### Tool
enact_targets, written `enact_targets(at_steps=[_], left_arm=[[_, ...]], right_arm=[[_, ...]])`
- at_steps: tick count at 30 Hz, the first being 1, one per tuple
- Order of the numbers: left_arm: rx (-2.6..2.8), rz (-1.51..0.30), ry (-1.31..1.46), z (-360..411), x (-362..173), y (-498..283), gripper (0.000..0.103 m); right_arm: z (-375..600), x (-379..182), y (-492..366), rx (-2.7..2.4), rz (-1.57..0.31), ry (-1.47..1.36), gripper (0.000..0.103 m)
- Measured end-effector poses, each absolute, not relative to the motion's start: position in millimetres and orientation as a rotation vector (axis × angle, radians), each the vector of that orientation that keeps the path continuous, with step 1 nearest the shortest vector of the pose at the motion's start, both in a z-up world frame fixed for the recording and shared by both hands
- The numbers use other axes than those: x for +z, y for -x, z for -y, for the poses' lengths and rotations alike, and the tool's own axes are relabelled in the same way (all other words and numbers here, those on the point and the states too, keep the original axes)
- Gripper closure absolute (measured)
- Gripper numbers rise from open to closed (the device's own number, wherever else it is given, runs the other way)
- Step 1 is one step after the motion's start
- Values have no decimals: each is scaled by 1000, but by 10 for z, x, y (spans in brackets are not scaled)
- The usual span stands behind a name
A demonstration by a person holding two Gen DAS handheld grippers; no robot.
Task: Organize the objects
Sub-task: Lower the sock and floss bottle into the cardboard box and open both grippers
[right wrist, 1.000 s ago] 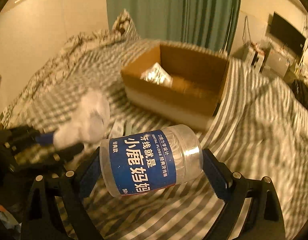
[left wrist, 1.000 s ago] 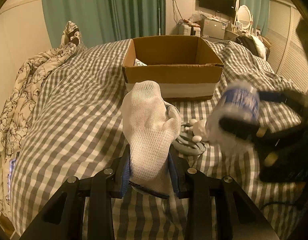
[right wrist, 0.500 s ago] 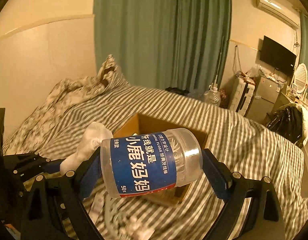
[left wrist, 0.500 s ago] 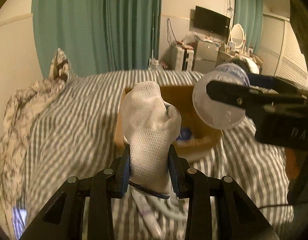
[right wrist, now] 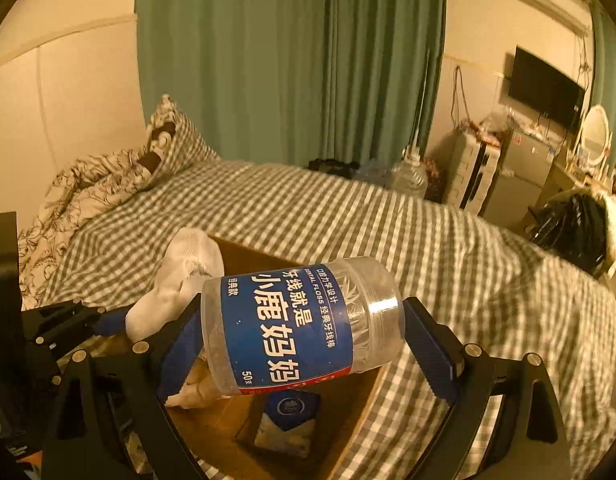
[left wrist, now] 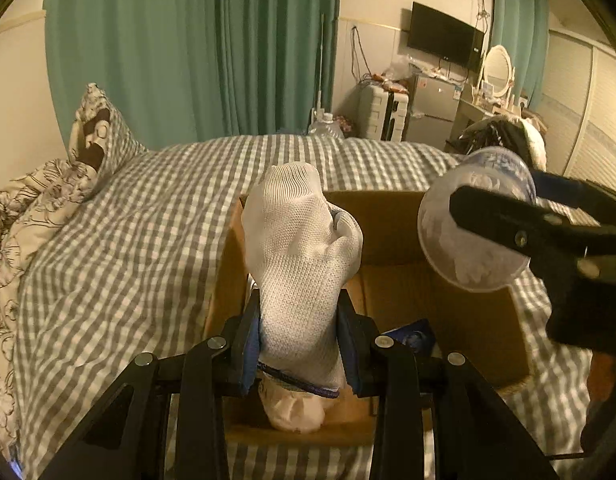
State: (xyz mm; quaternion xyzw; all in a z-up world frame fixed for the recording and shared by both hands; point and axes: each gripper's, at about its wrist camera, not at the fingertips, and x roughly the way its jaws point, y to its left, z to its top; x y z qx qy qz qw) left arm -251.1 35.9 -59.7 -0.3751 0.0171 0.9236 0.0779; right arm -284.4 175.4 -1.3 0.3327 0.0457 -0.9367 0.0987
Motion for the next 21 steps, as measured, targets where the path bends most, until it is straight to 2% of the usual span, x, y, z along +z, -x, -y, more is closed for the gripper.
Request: enact_targets(at_steps=[4,5,8,10,11,12,18,19,21], left_arm=[[2746,-42,1141,-358,-719,2574,68],[2746,-43,1140,-377,-721,2572,65],[2755,-49,1113,-392,-677,2518,52],[2775,-47,1085,-385,-583,2466,41],[2786,-42,1079,-369,-537,2444,32],[2804,-27,1068,-353,-462,2397,29],[2854,8,1014,-267,-62,2112,27],[2870,-1,1000,-254,17,2039,24],[2913,-11,961,-217,161,1897,6]], right_arm=[[-1806,-150,2954,-2738,-54,-1012,9],[-1811,-157,2960,-2729,-40,-1017,9],[-1846,-68,2883,-2751,-12,-965,8],[-1864,45,2799,-2782,-19,-914,7],[-1861,118,2734,-2796,-18,-889,6],[-1872,192,2673,-2803,-11,-869,5],[-1849,647,2263,-2830,-39,-788,4],[-1843,723,2181,-2833,-50,-771,4],[-1812,857,2006,-2835,-76,-739,4]])
